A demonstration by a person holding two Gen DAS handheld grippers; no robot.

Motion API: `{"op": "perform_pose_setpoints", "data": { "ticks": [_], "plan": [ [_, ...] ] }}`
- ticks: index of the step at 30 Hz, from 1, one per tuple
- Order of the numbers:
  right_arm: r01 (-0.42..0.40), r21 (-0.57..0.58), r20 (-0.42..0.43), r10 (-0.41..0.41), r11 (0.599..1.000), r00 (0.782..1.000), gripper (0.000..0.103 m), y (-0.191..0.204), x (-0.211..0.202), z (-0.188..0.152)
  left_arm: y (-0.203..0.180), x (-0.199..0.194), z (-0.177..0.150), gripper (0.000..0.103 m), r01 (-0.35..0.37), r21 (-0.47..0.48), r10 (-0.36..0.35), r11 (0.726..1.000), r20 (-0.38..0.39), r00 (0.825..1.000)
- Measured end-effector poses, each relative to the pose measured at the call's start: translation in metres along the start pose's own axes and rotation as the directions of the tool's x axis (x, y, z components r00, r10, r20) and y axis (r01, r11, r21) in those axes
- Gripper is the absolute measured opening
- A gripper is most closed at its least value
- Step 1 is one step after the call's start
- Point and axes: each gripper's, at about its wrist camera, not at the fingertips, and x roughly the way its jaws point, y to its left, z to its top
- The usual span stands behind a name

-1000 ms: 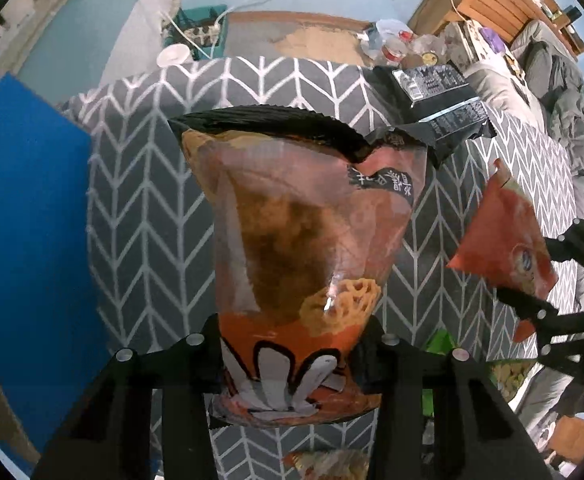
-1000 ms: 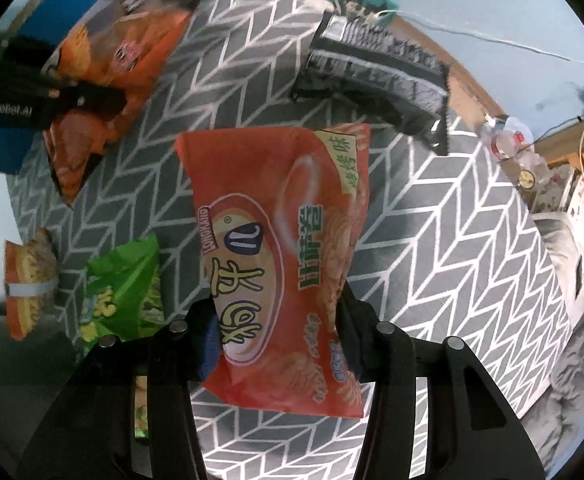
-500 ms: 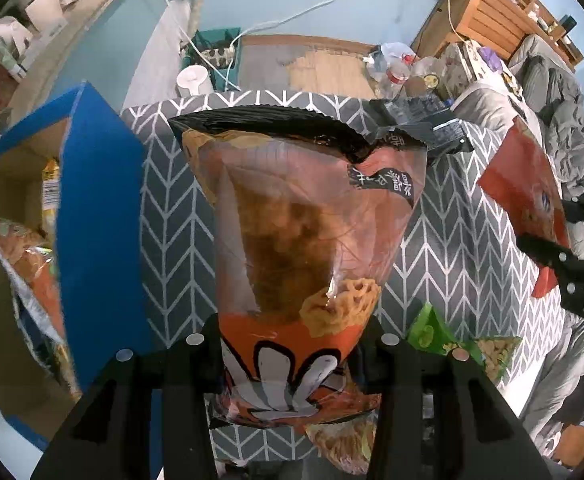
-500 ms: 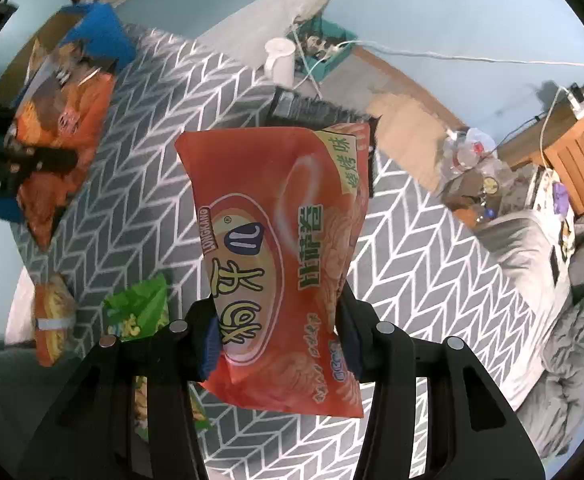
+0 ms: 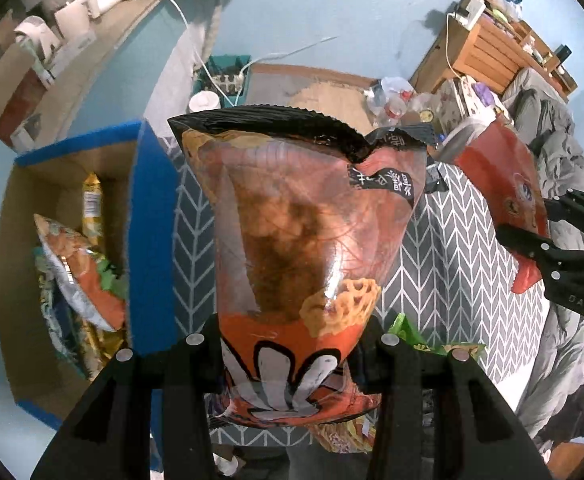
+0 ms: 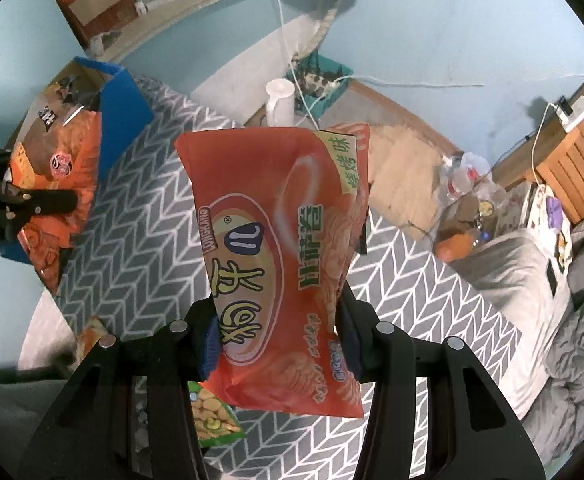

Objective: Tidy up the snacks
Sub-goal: 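Carry the orange bag with the left tool while the right carries the red bag to the box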

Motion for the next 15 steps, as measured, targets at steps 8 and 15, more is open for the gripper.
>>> {"op": "perform_pose_setpoints", "data": {
  "ticks": [8, 15],
  "plan": [
    [-0.022, -0.022, 0.032, 0.023, 1.000, 0.999, 0.048, 0.018, -0.015, 0.018, 0.014, -0.026, -0.003, 0.045, -0.005, -0.039, 0.007, 0.999, 0.036, 0.999],
    [-0.058, -0.071, 0.051, 0.061, 0.996, 0.997, 0.048, 0.043, -0.021, 0.040, 0.036, -0.045, -0.009, 0.045, -0.004, -0.095, 0.010, 0.995, 0.058, 0.998]
  ]
}}
